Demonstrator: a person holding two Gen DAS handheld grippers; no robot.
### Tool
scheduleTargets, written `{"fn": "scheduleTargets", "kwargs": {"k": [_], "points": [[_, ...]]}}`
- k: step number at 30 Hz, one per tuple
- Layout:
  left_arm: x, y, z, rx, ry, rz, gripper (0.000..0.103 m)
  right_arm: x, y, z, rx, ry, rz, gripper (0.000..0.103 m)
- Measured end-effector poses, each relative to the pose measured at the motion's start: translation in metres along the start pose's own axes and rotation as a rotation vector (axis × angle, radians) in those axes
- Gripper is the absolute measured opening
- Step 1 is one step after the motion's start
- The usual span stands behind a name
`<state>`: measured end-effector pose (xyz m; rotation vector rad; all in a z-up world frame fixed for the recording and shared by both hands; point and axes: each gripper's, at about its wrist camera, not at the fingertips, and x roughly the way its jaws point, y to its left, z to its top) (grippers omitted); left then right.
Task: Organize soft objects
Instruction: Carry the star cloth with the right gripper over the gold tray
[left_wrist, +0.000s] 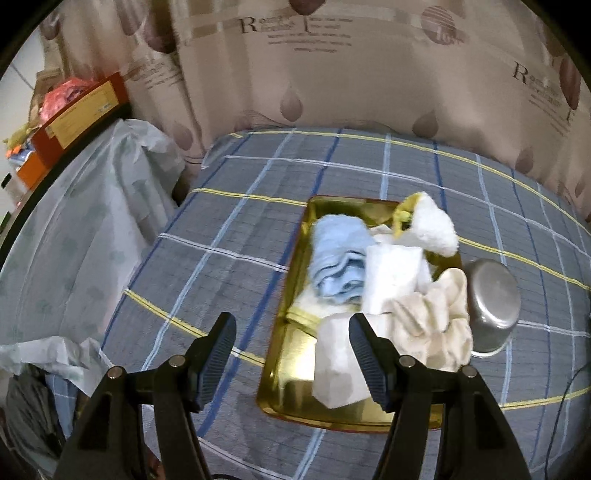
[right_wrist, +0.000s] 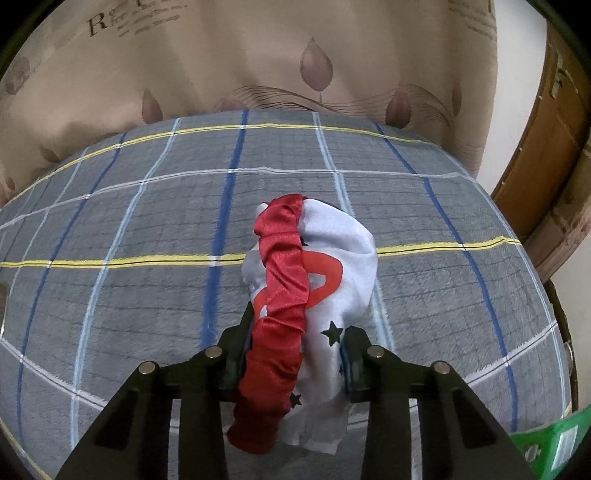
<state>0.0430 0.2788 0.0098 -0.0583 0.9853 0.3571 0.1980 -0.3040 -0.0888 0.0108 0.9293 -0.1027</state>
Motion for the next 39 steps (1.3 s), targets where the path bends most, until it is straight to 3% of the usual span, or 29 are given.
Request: {"fn": "scheduleTargets", "kwargs": {"k": [6, 13, 29, 34, 39], "points": [[0.002, 0.01, -0.008, -0.028, -0.019, 0.012, 0.065, -0.019, 0.034, 0.005, -0.036, -0.006, 0.024, 0.033], [0.0, 0.02, -0.013, -0.061, -0.023, 0.001, 0.065, -0.056, 0.095, 0.018, -0.095, -0.036, 0.128, 0.033], [-0.008, 0.037, -0.016, -0.088, -0.032, 0.039, 0.065, -0.143, 0.306, -0.006, -0.399, -0.046, 0.519, 0.033], [-0.014, 0.04, -0.017, -0.094, -0.049, 0.034, 0.065, -0.154, 0.372, -0.022, -0.494, -0.033, 0.594, 0.033], [-0.019, 0.043, -0.016, -0.091, -0.066, 0.058, 0.065, -0.153, 0.414, -0.034, -0.552, -0.013, 0.611, 0.033]]}}
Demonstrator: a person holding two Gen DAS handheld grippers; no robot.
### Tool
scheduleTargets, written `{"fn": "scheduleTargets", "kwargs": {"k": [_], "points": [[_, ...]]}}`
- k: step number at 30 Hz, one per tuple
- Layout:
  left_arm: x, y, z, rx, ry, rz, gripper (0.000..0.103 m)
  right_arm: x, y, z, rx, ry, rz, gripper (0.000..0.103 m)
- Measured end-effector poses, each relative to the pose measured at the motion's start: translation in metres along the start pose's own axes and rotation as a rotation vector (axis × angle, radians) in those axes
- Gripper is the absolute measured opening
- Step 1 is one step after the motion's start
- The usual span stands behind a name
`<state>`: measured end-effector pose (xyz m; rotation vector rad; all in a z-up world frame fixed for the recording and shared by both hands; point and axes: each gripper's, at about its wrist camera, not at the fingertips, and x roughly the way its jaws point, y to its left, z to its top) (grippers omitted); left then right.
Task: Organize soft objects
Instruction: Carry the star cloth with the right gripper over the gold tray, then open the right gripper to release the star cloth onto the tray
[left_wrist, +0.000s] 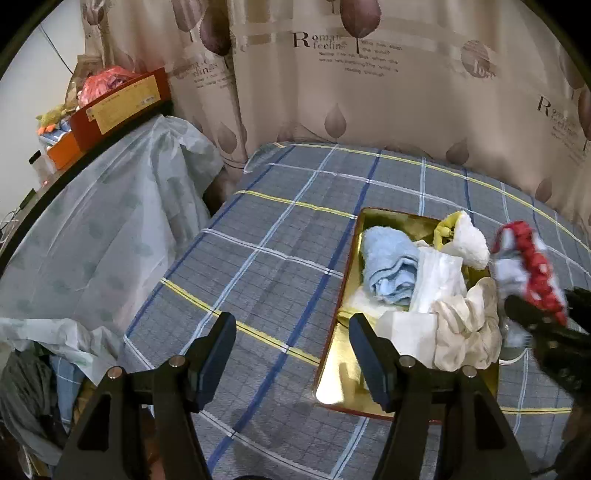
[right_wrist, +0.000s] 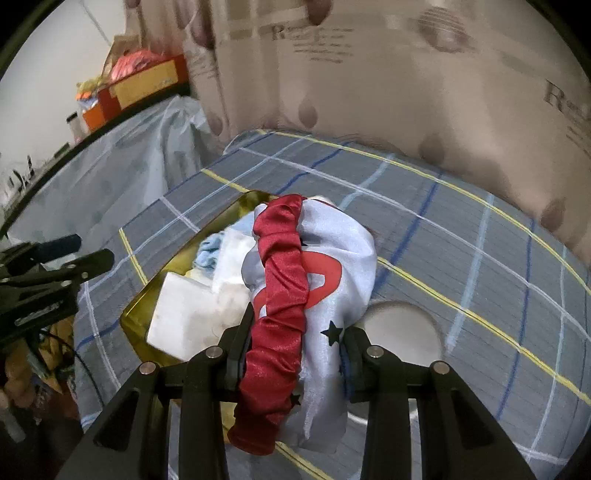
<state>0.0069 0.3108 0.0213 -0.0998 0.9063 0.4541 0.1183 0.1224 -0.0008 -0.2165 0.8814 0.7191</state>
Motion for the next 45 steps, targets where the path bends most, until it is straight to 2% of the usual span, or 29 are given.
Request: {"fn": "scheduleTargets", "kwargs": {"k": [6, 14, 16, 17, 19, 22, 27, 30, 35, 45], "points": [[0.0, 0.006, 0.001, -0.016, -0.004, -0.001, 0.065, 0.035, 0.024, 0.011, -0.036, 0.037, -0.011, 0.033], [0.002, 0.008, 0.001, -0.022, 0.001, -0.008, 0.065, 0.073, 0.026, 0.015, -0.038, 0.086, -0.056, 0.033], [0.002, 0.007, 0.0, -0.025, 0.003, -0.016, 0.065, 0.075, 0.024, 0.014, -0.026, 0.09, -0.056, 0.038], [0.002, 0.007, 0.0, -0.025, 0.005, -0.018, 0.065, 0.073, 0.024, 0.014, -0.025, 0.087, -0.055, 0.041], [0.002, 0.006, -0.001, -0.022, 0.006, -0.019, 0.065, 0.068, 0.026, 0.013, -0.029, 0.071, -0.08, 0.055], [0.002, 0.004, -0.001, -0.014, 0.006, -0.017, 0.065, 0.06, 0.029, 0.012, -0.029, 0.043, -0.095, 0.07], [-0.001, 0.003, -0.002, -0.01, 0.001, -0.019, 0.065, 0.042, 0.036, 0.01, -0.028, 0.013, -0.08, 0.076], [-0.002, 0.002, -0.002, -0.009, -0.001, -0.023, 0.065, 0.03, 0.041, 0.006, -0.042, -0.007, -0.081, 0.086], [-0.002, -0.001, -0.003, -0.003, 0.001, -0.02, 0.065, 0.012, 0.041, -0.004, -0.022, -0.022, -0.073, 0.09], [-0.002, -0.007, -0.005, 0.018, 0.004, -0.031, 0.065, -0.008, 0.031, -0.032, 0.089, 0.022, -0.04, 0.093]]}}
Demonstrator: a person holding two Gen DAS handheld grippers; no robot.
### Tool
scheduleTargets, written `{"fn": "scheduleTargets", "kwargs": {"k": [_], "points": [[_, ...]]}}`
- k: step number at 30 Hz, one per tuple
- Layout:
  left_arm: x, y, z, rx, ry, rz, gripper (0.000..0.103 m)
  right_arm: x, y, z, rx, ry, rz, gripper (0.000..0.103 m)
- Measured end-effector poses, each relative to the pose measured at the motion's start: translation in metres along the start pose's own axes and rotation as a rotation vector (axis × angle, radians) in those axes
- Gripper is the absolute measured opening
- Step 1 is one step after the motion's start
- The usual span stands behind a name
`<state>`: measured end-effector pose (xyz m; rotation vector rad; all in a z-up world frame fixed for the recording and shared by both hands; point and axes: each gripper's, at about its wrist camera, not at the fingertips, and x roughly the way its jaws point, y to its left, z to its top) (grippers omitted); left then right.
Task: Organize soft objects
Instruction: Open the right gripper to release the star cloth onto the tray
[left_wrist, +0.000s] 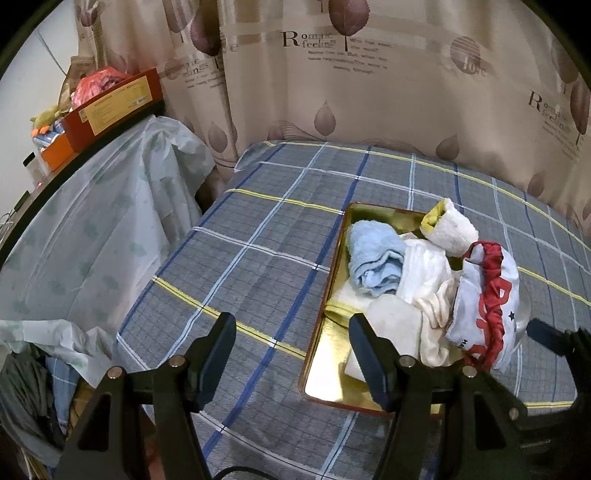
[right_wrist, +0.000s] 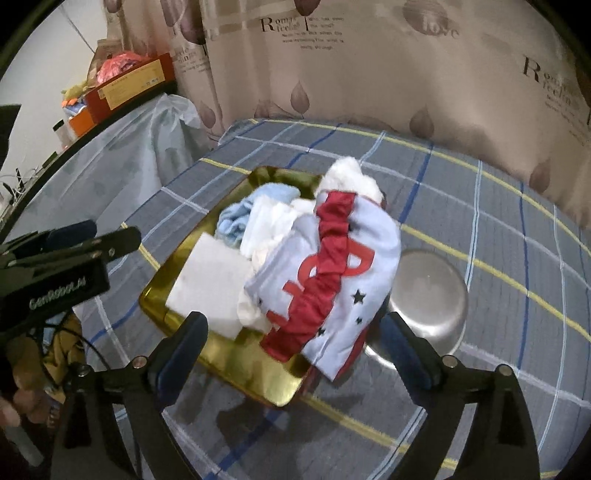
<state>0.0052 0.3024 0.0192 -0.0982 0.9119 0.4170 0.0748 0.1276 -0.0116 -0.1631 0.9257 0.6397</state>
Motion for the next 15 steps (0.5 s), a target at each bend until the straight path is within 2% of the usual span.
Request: {"fn": "scheduleTargets", "kwargs": {"k": [15], "points": [[0.002, -0.006, 0.0, 0.012, 0.008, -0.016, 0.065, 0.0, 0.004, -0.015, -0.009, 0.027, 0.005, 0.094]]}}
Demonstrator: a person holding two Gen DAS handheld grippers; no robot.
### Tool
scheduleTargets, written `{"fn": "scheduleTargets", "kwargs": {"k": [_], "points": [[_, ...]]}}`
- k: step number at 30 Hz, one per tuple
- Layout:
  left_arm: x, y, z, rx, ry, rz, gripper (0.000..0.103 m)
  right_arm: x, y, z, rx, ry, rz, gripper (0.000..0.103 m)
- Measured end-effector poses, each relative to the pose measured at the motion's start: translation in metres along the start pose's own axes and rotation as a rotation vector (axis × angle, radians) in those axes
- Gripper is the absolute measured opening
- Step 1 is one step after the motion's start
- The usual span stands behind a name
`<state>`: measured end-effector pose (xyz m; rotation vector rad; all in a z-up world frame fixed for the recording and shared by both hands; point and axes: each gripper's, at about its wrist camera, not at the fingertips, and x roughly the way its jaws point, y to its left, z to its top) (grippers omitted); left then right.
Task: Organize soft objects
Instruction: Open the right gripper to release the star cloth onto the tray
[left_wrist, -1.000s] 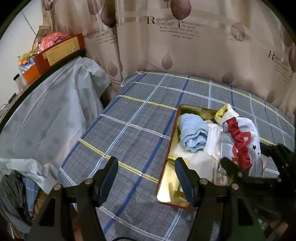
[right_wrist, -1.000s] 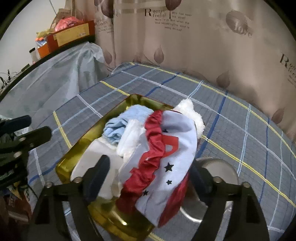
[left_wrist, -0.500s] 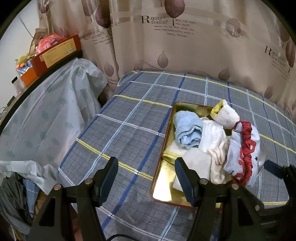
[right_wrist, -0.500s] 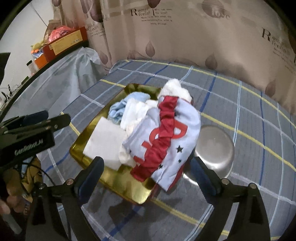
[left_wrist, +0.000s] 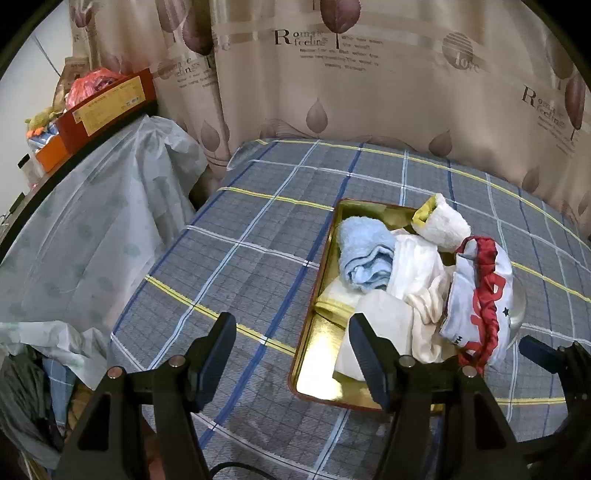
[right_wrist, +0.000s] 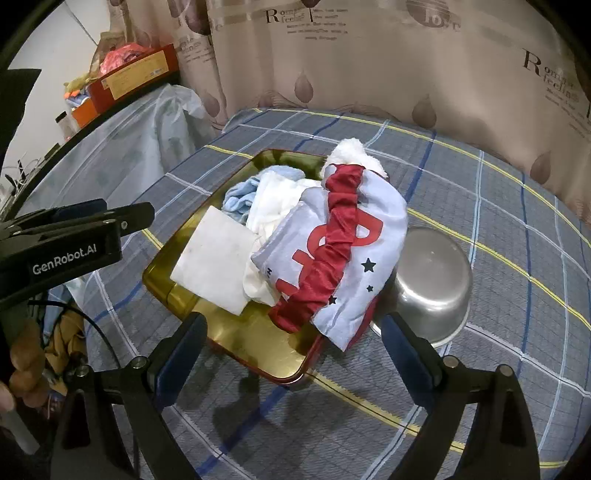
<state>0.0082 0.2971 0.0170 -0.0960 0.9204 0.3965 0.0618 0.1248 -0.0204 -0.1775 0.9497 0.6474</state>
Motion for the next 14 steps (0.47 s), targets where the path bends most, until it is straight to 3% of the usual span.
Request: {"fn": "scheduleTargets", "kwargs": {"k": [6, 14], "points": [[0.0012, 0.0, -0.0009, 0.001, 0.005, -0.029, 0.065, 0.0023, 0.0043, -0.0016, -0.015, 0.004, -0.004, 0.094], [0.0001, -0.0029, -0.0012, 0.007, 0.0, -0.013, 0.065, 0.0014, 0.0078, -0.0007, -0.025, -0.002, -0.004, 0.094]]}}
